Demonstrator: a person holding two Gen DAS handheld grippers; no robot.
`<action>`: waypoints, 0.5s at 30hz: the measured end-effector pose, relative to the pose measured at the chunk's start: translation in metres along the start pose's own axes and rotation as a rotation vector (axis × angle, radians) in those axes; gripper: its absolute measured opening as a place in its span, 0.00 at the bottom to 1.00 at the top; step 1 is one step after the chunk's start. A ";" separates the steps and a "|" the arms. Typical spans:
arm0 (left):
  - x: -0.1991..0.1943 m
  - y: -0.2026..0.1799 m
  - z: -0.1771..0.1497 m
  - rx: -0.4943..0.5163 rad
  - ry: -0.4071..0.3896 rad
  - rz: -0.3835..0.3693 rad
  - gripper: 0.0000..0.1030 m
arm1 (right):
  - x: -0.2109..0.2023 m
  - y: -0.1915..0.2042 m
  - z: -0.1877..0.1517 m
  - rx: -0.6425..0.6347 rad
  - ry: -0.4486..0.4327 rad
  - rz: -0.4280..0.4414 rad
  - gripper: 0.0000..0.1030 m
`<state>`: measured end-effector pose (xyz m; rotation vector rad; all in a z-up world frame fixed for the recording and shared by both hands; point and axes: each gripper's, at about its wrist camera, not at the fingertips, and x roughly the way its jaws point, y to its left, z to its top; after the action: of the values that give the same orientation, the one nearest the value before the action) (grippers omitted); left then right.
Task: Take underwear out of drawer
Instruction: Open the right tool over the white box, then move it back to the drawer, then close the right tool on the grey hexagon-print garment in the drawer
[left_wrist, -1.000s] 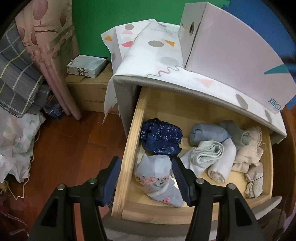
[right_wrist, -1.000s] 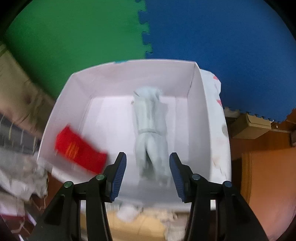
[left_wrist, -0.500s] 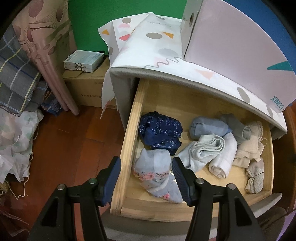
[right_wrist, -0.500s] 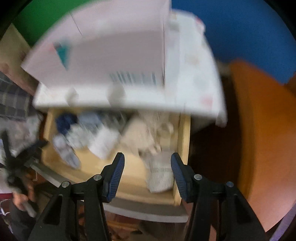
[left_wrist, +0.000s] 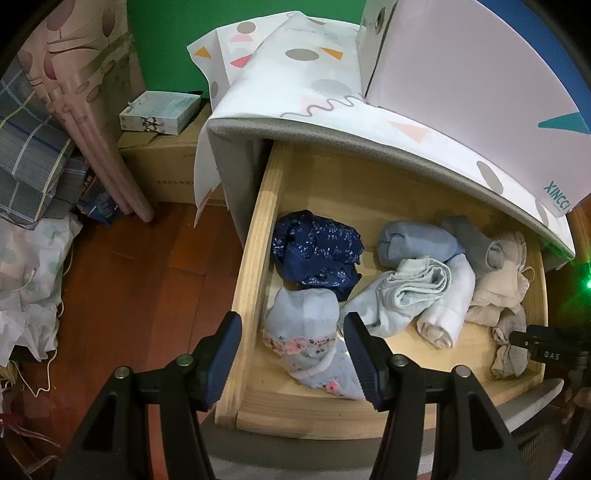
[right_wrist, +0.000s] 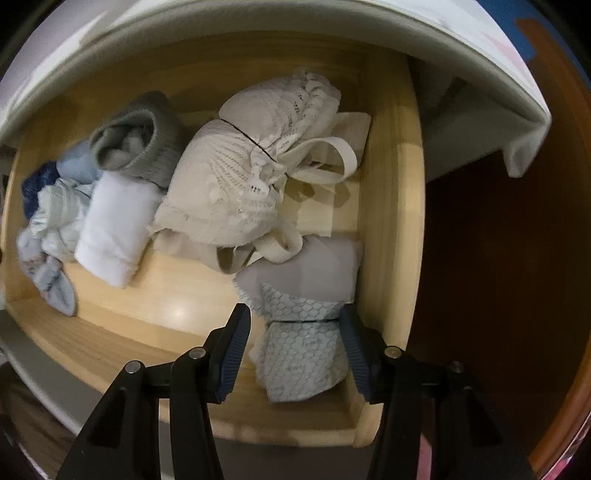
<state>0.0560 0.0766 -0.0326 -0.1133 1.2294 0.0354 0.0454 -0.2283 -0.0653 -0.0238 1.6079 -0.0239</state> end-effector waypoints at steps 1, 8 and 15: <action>0.000 0.000 0.000 -0.001 0.000 0.001 0.57 | 0.001 0.003 0.001 -0.009 0.002 -0.009 0.48; 0.002 0.000 0.000 -0.001 0.005 0.009 0.57 | 0.014 0.024 0.004 -0.084 0.027 -0.088 0.61; 0.003 0.000 0.000 -0.005 0.009 0.008 0.57 | 0.007 0.026 -0.008 -0.050 0.044 0.041 0.57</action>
<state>0.0569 0.0765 -0.0350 -0.1130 1.2384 0.0444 0.0368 -0.2027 -0.0730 -0.0294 1.6527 0.0483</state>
